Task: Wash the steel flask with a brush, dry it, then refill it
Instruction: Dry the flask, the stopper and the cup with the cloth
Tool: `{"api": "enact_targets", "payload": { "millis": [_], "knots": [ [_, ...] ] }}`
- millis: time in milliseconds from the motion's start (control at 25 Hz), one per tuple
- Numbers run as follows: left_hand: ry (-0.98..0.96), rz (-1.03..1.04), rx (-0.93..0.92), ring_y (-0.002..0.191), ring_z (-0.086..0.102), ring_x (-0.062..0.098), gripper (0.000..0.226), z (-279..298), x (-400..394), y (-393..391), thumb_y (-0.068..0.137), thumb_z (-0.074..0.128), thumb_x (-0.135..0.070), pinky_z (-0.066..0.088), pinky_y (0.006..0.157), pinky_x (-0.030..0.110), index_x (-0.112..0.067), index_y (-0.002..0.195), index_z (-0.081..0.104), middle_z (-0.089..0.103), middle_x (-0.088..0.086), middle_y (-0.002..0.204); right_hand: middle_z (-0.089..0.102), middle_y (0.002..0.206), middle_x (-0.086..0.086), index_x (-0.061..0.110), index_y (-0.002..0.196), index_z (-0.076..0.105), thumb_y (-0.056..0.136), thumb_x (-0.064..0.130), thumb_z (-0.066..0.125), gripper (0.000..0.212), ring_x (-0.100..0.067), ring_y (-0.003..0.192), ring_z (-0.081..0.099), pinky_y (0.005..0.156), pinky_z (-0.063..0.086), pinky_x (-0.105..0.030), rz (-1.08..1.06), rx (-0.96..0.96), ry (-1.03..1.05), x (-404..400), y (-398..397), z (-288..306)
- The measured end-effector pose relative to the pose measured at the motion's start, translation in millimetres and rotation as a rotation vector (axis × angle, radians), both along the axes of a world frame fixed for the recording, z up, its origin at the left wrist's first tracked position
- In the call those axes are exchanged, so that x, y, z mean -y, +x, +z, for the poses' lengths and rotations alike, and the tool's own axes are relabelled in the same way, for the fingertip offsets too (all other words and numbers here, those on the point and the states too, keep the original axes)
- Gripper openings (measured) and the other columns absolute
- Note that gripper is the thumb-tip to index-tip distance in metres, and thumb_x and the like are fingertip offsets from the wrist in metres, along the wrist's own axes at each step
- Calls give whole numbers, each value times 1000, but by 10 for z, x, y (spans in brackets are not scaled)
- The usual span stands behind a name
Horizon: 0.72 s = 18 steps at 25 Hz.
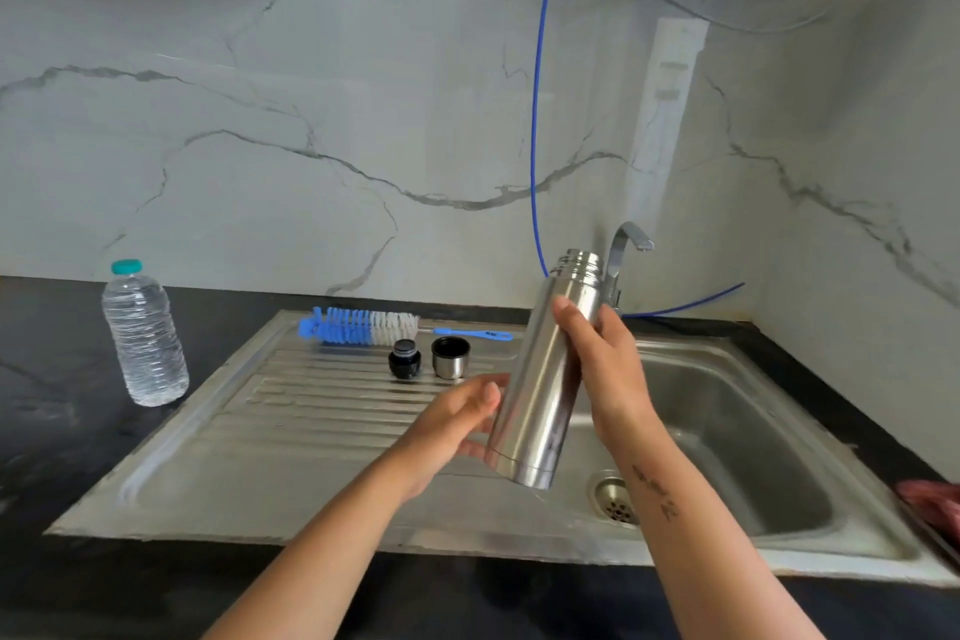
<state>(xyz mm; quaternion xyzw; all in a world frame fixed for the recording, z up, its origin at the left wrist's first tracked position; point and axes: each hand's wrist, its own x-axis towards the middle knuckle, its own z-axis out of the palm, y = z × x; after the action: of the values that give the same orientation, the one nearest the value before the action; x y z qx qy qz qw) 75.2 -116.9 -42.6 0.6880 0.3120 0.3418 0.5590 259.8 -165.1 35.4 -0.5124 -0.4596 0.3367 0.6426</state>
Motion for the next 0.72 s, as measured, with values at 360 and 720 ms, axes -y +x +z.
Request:
{"api": "enact_targets", "payload": {
  "millis": [360, 720],
  "knots": [
    [5, 68, 69, 103, 72, 14, 67, -233, -45, 725, 69, 92, -40, 58, 81, 29, -35, 128, 59, 74, -3, 112, 70, 98, 13, 30, 116, 60, 90, 63, 66, 42, 2, 87, 67, 79, 54, -26, -135, 319, -40, 84, 221, -110],
    [-132, -15, 237, 86, 76, 11, 80, -282, 62, 1196, 50, 88, -48, 58, 58, 26, -30, 122, 59, 75, 1, 106, 62, 128, -10, 14, 129, 60, 97, 42, 54, 43, -35, 121, 55, 98, 48, -45, -799, 904, -704, 701, 1894, -561]
  ]
}}
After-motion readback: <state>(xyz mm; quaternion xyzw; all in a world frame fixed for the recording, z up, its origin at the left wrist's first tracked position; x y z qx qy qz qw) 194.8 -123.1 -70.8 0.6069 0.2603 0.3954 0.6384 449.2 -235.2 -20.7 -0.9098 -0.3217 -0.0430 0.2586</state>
